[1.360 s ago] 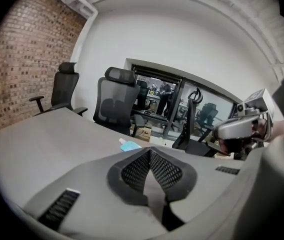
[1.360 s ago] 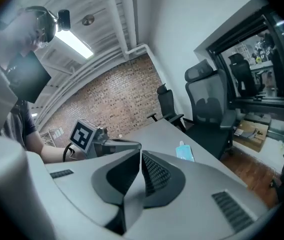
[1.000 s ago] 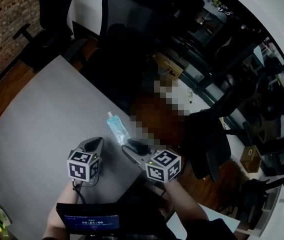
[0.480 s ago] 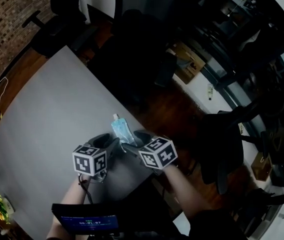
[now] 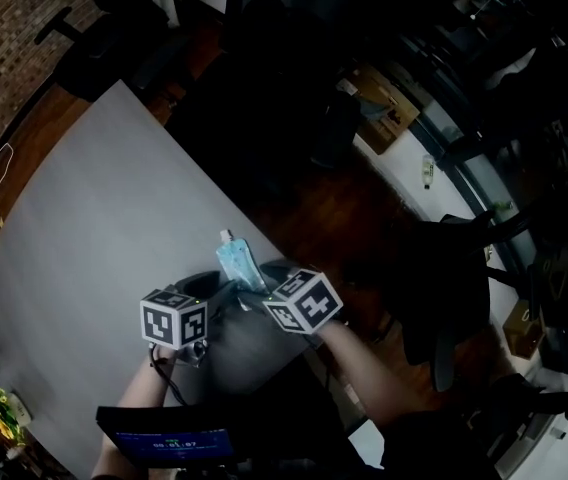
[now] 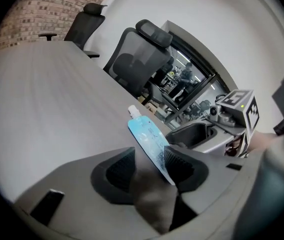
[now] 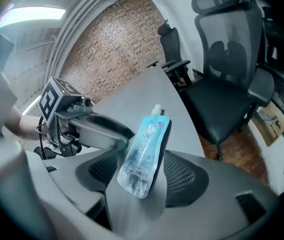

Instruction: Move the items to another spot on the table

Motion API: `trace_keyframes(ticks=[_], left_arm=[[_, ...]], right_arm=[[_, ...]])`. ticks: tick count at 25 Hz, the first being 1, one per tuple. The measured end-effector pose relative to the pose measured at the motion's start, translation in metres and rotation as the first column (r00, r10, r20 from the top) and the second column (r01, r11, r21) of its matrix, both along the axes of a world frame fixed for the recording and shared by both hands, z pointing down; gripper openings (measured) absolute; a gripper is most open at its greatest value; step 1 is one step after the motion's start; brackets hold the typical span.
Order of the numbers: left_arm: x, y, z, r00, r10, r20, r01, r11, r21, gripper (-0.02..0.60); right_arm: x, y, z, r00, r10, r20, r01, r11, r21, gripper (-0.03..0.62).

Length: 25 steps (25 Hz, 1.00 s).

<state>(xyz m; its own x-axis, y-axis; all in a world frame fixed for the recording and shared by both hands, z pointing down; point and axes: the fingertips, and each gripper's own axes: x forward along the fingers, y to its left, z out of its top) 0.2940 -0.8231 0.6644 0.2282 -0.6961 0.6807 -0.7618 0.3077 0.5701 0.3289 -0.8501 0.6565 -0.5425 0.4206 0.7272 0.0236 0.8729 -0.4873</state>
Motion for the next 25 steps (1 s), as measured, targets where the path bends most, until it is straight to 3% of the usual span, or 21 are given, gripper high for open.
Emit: trace_keyframes(ticks=[4, 7, 10, 11, 12, 13, 14, 17, 20, 21, 25], left_arm=[[0.006, -0.002, -0.005, 0.996, 0.063, -0.062, -0.06, 0.997, 0.049, 0.188], [0.016, -0.006, -0.003, 0.988, 0.149, -0.035, -0.147, 0.988, 0.046, 0.148], [0.019, -0.007, -0.002, 0.985, 0.17, -0.034, -0.169, 0.985, 0.037, 0.129], [0.02, -0.007, -0.003, 0.983, 0.177, -0.041, -0.175, 0.984, 0.041, 0.128], [0.021, -0.007, -0.003, 0.981, 0.186, -0.048, -0.184, 0.982, 0.049, 0.122], [0.022, -0.007, -0.003, 0.98, 0.194, -0.052, -0.191, 0.98, 0.059, 0.118], [0.021, -0.007, -0.003, 0.979, 0.197, -0.057, -0.193, 0.979, 0.068, 0.069], [0.015, -0.008, -0.004, 0.983, 0.165, -0.079, -0.158, 0.983, 0.089, -0.001], [0.01, -0.002, -0.004, 0.987, 0.124, -0.103, -0.114, 0.989, 0.091, -0.002], [0.008, 0.003, -0.004, 0.989, 0.116, -0.091, -0.109, 0.991, 0.079, -0.005], [-0.008, 0.03, -0.005, 0.998, 0.063, -0.031, -0.062, 0.998, 0.026, 0.0]], right_arm=[[0.001, 0.002, 0.0, 0.999, -0.049, 0.005, 0.049, 0.999, 0.024, 0.253], [0.003, 0.003, 0.004, 0.994, -0.113, 0.006, 0.113, 0.991, 0.073, 0.23], [0.003, 0.002, 0.005, 0.991, -0.134, 0.007, 0.132, 0.986, 0.102, 0.21], [0.002, 0.0, 0.006, 0.993, -0.12, 0.014, 0.119, 0.988, 0.094, 0.205], [0.002, 0.0, 0.007, 0.995, -0.102, 0.023, 0.1, 0.992, 0.072, 0.103], [0.001, 0.001, 0.007, 0.996, -0.085, 0.03, 0.084, 0.996, 0.035, 0.1], [0.0, 0.005, 0.007, 0.996, -0.079, 0.032, 0.079, 0.997, -0.009, 0.089], [-0.005, 0.024, 0.007, 0.993, -0.117, 0.026, 0.119, 0.992, -0.052, 0.069], [-0.01, 0.024, 0.01, 0.995, -0.095, 0.031, 0.095, 0.995, -0.021, 0.046], [-0.011, 0.022, 0.01, 0.996, -0.078, 0.033, 0.079, 0.997, -0.015, 0.003], [-0.01, 0.02, 0.011, 0.994, -0.103, 0.038, 0.102, 0.995, 0.022, 0.0]])
